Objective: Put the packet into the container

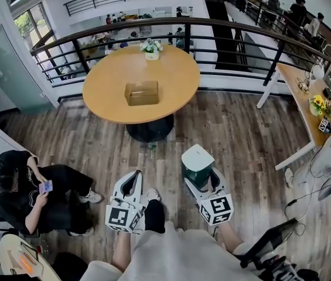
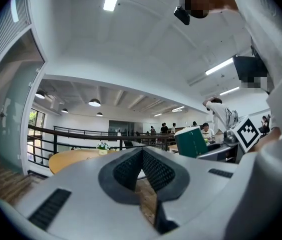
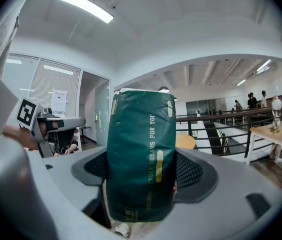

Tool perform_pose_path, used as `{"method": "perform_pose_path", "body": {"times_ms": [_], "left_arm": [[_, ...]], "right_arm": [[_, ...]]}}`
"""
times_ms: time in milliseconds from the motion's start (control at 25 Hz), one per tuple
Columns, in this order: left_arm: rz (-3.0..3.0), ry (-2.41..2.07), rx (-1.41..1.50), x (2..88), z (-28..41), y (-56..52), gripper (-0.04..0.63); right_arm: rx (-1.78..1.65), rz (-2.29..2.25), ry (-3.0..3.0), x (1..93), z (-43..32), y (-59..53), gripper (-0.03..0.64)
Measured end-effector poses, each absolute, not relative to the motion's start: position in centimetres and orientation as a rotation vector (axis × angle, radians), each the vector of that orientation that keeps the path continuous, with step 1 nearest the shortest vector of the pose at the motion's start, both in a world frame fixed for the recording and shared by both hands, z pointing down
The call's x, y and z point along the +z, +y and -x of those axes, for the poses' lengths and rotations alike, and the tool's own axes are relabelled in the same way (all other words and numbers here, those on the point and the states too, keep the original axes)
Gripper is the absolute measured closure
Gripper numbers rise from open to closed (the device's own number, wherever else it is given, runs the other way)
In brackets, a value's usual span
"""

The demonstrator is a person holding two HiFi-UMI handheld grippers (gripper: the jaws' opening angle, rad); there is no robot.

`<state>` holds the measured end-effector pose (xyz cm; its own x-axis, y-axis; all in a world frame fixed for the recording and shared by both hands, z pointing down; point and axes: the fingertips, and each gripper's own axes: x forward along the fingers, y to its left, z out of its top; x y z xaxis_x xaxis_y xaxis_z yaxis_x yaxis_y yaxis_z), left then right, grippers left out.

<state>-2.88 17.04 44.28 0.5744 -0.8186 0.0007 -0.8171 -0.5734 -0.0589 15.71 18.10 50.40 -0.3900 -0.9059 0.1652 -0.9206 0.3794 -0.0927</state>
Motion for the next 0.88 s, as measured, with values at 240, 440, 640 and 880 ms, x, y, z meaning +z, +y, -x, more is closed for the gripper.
{"method": "perform_pose_path", "body": {"times_ms": [240, 440, 640, 880], "left_arm": [[2.749, 1.436, -0.031, 44.4, 3.8, 11.3, 0.591], [2.762, 1.439, -0.016, 43.7, 5.8, 5.8, 0.591], [2.779, 1.435, 0.005, 43.3, 7.7, 0.6, 0.591], [2.798, 1.41, 0.029, 42.1, 9.8, -4.5, 0.591]], "right_arm": [[0.254, -1.664, -2.528, 50.1, -14.7, 12.3, 0.229], [0.258, -1.654, -2.524, 49.1, -12.5, 6.7, 0.229], [0.21, -1.616, -2.524, 48.1, -9.6, 1.4, 0.229], [0.204, -1.631, -2.516, 46.7, -7.0, -3.9, 0.229]]}}
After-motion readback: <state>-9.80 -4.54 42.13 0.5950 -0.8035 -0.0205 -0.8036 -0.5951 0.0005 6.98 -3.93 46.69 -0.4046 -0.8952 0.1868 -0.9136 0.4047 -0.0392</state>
